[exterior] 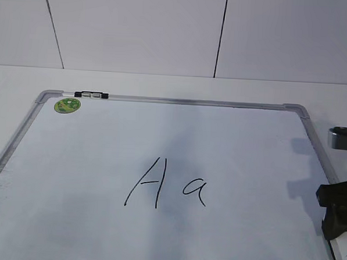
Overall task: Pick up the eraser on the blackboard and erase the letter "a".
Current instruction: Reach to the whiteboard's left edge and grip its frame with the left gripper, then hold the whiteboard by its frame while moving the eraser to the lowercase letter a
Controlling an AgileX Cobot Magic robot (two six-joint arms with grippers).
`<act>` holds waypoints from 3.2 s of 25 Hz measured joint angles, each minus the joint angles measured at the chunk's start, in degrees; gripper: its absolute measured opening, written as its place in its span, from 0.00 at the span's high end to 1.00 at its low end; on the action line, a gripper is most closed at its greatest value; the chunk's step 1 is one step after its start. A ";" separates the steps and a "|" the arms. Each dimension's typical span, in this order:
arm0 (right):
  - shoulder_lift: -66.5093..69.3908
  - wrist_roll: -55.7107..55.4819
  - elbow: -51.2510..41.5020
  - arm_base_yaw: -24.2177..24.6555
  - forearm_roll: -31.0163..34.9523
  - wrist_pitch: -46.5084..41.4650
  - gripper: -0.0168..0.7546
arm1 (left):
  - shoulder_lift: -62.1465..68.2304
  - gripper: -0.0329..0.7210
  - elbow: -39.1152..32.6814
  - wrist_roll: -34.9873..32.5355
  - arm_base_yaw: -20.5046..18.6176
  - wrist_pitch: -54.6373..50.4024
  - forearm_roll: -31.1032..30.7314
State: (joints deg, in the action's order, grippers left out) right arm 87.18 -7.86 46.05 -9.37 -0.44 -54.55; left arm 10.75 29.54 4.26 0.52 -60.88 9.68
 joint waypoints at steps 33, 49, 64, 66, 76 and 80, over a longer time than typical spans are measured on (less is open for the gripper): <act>0.00 1.40 9.25 0.00 4.92 -9.81 0.29 | 55.80 0.60 20.63 0.34 0.00 7.26 -1.27; 3.45 1.80 18.99 -4.18 4.13 -14.61 0.29 | 80.82 0.60 31.16 0.34 2.05 8.31 -4.50; 6.44 1.80 20.68 -5.43 3.55 -14.61 0.29 | 91.60 0.60 31.37 0.34 2.05 14.18 -4.80; 6.44 1.80 20.68 -5.43 3.46 -14.61 0.29 | 92.25 0.60 31.91 0.34 2.05 14.38 -4.80; 6.44 1.80 20.68 -5.43 3.46 -14.73 0.29 | 93.13 0.60 33.06 0.34 2.05 15.92 -5.41; 6.44 1.80 20.68 -5.43 3.46 -14.97 0.29 | 94.73 0.60 33.08 0.34 2.05 16.04 -5.53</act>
State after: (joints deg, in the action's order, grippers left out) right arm 93.62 -6.06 66.73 -14.80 3.01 -69.53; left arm 105.48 62.61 4.60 2.57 -44.83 4.15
